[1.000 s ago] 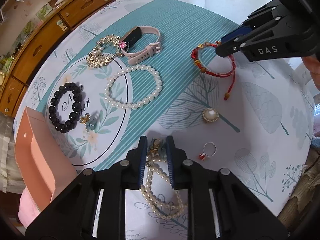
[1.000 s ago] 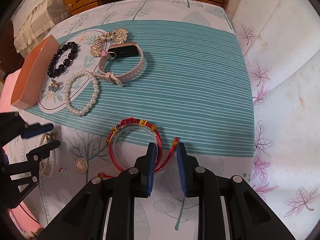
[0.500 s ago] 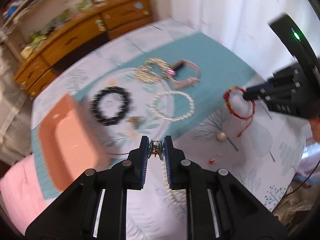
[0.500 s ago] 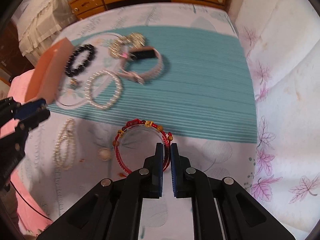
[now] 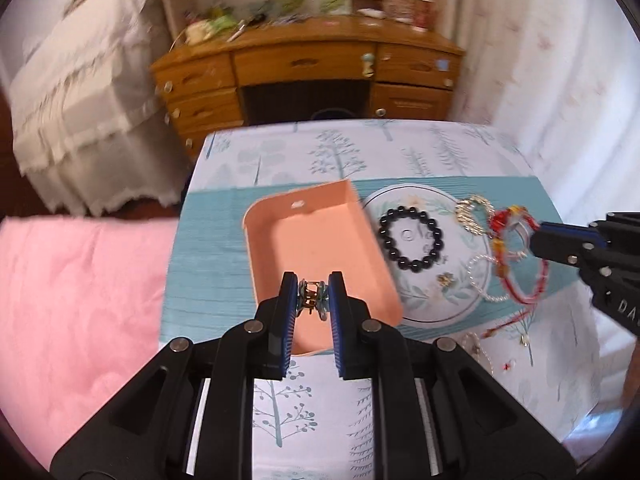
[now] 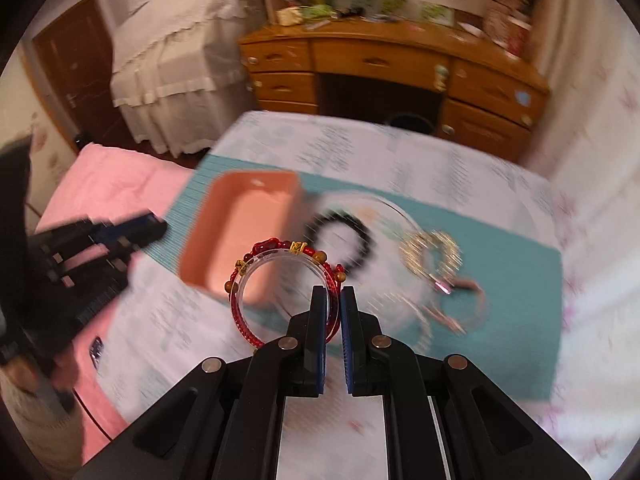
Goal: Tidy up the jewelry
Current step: 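Carry the red bracelet into the pink box and open the right gripper while the left drops the charm there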
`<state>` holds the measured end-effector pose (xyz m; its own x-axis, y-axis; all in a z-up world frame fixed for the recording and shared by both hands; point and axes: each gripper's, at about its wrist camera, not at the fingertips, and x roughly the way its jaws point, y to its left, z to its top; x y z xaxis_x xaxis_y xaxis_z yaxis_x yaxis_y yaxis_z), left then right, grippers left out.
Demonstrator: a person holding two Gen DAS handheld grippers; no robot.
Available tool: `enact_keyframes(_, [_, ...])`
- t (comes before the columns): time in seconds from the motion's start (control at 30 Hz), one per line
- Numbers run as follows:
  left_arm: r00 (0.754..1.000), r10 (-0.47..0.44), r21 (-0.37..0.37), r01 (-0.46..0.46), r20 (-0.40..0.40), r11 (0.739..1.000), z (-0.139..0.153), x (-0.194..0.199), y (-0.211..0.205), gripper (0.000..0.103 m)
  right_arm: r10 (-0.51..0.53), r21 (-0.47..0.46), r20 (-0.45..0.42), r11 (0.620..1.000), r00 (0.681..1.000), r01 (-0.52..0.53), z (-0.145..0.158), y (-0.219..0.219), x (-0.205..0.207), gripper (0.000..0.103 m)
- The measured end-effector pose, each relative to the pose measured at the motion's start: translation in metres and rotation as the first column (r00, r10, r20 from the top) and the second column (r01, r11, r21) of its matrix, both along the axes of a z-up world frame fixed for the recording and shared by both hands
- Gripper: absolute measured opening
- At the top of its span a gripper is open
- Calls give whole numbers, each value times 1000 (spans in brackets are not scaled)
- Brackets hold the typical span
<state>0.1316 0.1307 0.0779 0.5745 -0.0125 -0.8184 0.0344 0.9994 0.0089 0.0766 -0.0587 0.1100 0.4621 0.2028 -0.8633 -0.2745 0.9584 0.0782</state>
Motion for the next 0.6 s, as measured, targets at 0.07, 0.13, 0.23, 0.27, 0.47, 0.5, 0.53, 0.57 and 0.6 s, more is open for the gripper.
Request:
enact_keyframes(0.07, [999,33,-38,-34,-36,999,-17,5,11,13,11,-8,13,1000,1000,-11,-2,32,17,7])
enact_keyframes(0.13, [996,59,-66,-64,-74,996,-37,11,16,13,18,-4,2,1000,1000,-18,-9,54,32,7])
enact_keyframes(0.23, [989,79,-102,-92,-123,991,-68,20,20,13,7,-18,-18,1000,1000,-7,-30,89,59,7])
enact_keyframes(0.27, [987,79,-111,-95,-137,989,-77,22,20,13,2,-22,-22,1000,1000,-2,-35,95,64,7])
enact_keyframes(0.47, [979,43,-92,-62,-201,994,-118,34,4,13,9,0,-62,1000,998,-9,-79,111,84,7])
enact_keyframes(0.5, [975,41,-85,-61,-218,995,-124,34,4,13,17,5,-71,1000,997,-17,-86,111,85,7])
enact_keyframes(0.53, [974,38,-75,-56,-222,996,-127,34,4,14,20,9,-83,1000,996,-19,-95,110,87,7])
enact_keyframes(0.57, [979,35,-41,-44,-200,998,-126,30,4,14,23,11,-94,1000,995,-22,-104,105,88,7])
enact_keyframes(0.6, [980,35,-20,-40,-196,999,-125,28,5,14,28,19,-117,999,993,-26,-111,106,90,8])
